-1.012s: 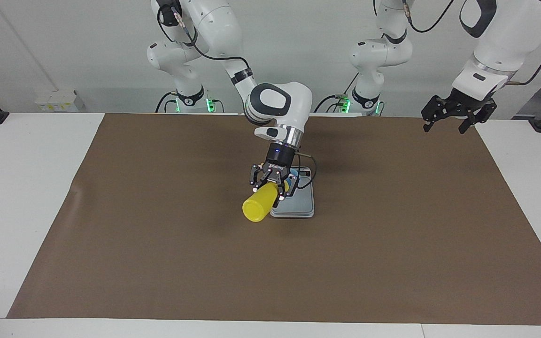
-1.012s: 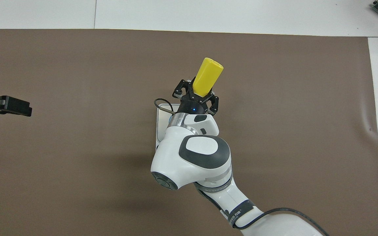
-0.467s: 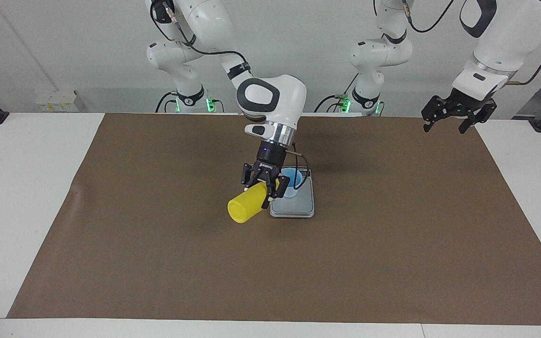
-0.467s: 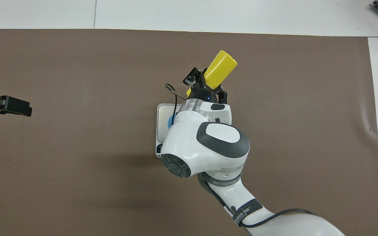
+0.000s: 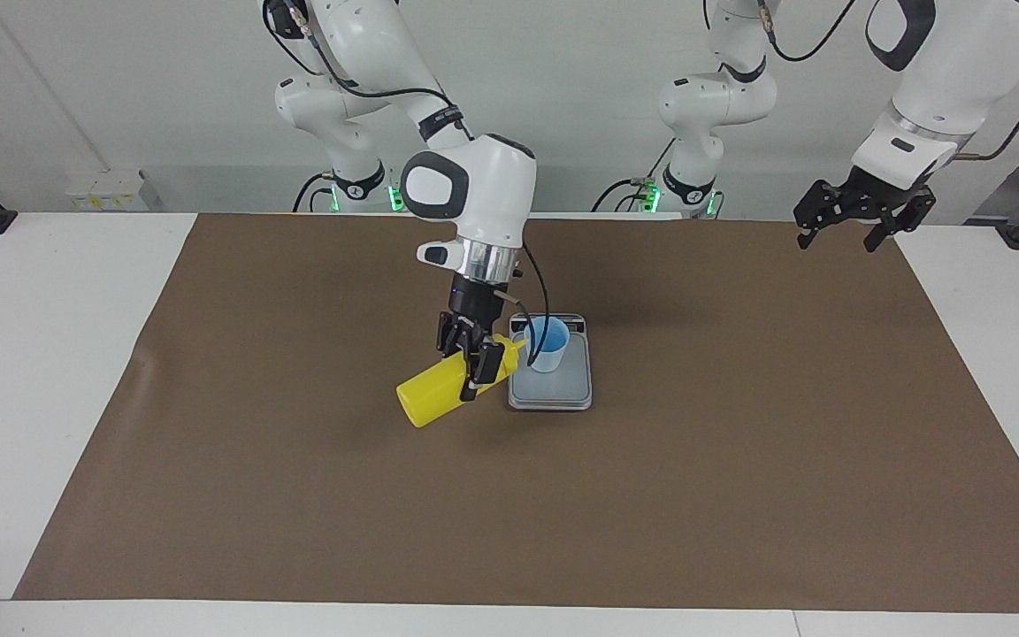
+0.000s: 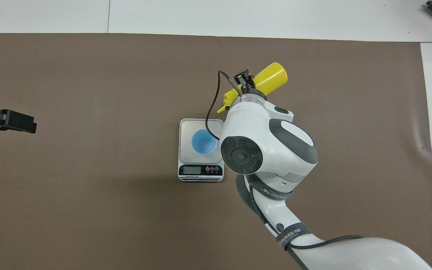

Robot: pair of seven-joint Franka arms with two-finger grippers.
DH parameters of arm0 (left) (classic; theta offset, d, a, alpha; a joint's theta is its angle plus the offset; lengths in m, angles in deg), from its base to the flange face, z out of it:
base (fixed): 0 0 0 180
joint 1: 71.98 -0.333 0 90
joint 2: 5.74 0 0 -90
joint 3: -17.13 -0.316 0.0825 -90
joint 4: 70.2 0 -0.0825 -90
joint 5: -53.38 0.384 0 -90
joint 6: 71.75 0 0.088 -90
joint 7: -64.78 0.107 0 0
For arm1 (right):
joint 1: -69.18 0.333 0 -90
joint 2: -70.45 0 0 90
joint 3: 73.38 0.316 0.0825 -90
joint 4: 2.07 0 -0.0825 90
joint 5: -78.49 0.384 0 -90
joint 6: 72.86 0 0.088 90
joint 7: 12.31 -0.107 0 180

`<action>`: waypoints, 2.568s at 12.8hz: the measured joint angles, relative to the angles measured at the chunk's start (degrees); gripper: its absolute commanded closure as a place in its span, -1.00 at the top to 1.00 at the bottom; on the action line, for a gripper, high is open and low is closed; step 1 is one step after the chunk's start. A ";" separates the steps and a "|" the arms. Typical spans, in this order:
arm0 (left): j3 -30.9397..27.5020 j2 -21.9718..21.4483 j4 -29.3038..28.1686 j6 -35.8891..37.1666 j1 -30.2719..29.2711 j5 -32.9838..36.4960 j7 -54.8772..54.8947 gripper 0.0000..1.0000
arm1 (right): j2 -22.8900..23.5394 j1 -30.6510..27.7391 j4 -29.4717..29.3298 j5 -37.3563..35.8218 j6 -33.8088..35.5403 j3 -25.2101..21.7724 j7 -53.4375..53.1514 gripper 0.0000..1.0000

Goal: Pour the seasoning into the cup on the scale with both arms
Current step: 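Turn the bottle upright and carry it back with the right gripper, then set the yellow bottle down and open the right gripper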

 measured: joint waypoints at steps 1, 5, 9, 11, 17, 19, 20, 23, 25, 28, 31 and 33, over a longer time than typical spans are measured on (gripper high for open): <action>0.00 0.00 0.00 0.00 0.00 0.00 0.00 1.00 | 0.03 -0.76 0.05 5.88 -0.16 -0.01 1.61 -1.00; 0.00 0.00 0.00 0.00 0.00 0.00 0.00 1.00 | 0.17 -3.23 0.87 28.95 -0.19 -0.05 8.00 -1.00; 0.00 0.00 0.00 0.00 0.00 0.00 0.00 1.00 | 0.26 -9.71 3.04 58.88 -0.19 -0.16 21.10 -1.00; 0.00 0.00 0.00 0.00 0.00 0.00 0.00 1.00 | 0.26 -14.29 4.06 71.67 1.69 -0.23 29.64 -1.00; 0.00 0.00 0.00 0.00 0.00 0.00 0.00 1.00 | -2.77 -23.23 9.50 91.51 15.10 -0.27 48.12 -1.00; 0.00 0.00 0.00 0.00 0.00 0.00 0.00 1.00 | -4.88 -23.88 15.12 96.68 15.13 -0.26 55.00 0.98; 0.00 0.00 0.00 0.00 0.00 0.00 0.00 1.00 | -5.65 -24.35 17.23 98.21 15.11 -0.28 56.91 1.00; 0.00 0.00 0.00 0.00 0.00 0.00 0.00 1.00 | -7.17 -24.64 19.54 98.59 15.01 -0.24 58.13 1.00; 0.00 0.00 0.00 0.00 0.00 0.00 0.00 1.00 | -7.97 -24.76 19.53 98.59 14.96 -0.29 58.13 1.00; 0.00 0.00 0.00 0.00 0.00 0.00 0.00 1.00 | -8.81 -25.36 19.40 95.73 14.91 -0.36 58.26 1.00; 0.00 0.00 0.00 0.00 0.00 0.00 0.00 1.00 | -10.70 -25.42 18.41 83.33 14.83 -0.46 58.55 1.00; 0.00 0.00 0.00 0.00 0.00 0.00 0.00 1.00 | -13.06 -25.26 17.69 72.94 14.83 -0.32 59.42 1.00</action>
